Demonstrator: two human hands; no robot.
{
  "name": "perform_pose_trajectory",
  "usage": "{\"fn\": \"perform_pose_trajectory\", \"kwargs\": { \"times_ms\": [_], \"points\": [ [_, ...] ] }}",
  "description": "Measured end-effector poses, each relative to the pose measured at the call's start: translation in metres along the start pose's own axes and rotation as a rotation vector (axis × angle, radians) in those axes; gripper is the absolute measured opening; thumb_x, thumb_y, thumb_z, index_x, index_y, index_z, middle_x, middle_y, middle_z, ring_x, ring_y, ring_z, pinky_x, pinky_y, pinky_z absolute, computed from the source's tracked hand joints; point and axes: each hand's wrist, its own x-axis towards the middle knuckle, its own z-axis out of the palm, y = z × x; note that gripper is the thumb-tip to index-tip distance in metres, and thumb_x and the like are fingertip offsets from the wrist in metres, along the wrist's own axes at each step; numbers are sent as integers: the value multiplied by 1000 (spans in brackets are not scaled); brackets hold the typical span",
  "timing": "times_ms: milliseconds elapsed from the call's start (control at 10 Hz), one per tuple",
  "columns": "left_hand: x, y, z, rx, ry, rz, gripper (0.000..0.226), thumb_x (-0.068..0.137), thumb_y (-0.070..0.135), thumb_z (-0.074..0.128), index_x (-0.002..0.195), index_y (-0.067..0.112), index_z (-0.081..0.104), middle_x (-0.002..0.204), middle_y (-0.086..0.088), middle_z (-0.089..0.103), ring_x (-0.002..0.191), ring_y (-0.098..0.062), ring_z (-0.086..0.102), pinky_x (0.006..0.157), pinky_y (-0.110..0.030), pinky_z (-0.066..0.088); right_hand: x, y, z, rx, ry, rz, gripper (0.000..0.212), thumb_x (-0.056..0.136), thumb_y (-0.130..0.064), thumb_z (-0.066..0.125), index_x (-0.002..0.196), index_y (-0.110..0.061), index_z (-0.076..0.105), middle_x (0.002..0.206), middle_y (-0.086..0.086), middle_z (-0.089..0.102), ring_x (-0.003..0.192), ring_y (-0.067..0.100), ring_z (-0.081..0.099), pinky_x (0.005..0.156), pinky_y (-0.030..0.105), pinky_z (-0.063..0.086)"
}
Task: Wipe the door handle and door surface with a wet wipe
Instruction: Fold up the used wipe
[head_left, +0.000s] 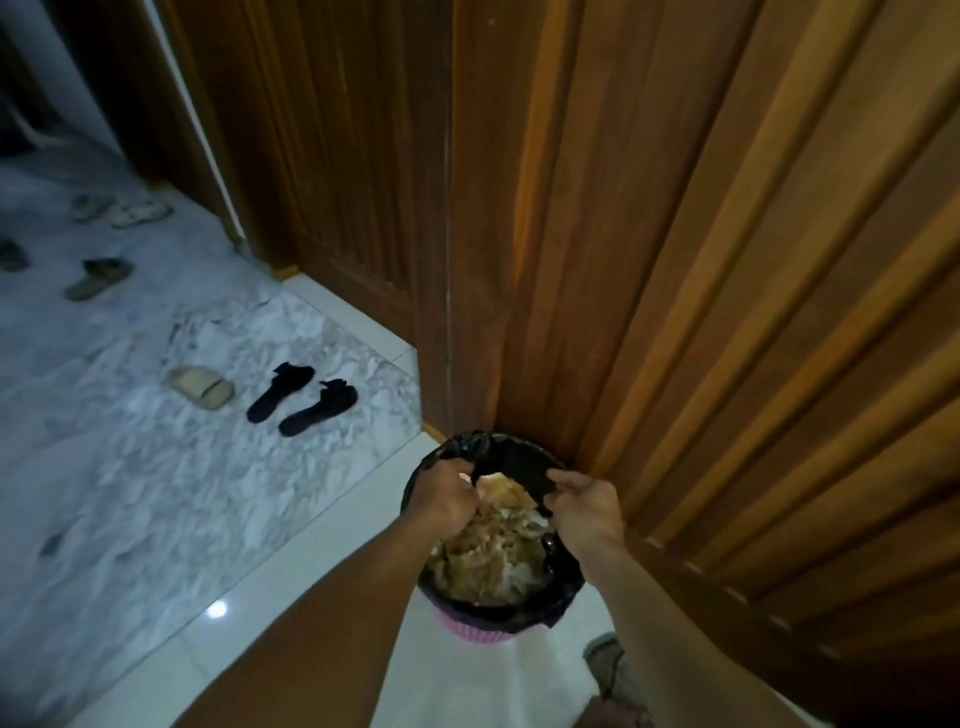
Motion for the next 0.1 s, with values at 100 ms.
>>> {"fn": "perform_pose_trajectory", "kwargs": {
  "times_ms": [100],
  "points": [
    [0,-21,2,63,20,-26,42,92,27,66,132,17,59,123,-6,67,115,-25,60,99,-31,47,-4,5,-2,-50,-70,-7,31,85,-2,56,93,-26,72,102,0,71,100,20,64,95,42,52]
  ]
}}
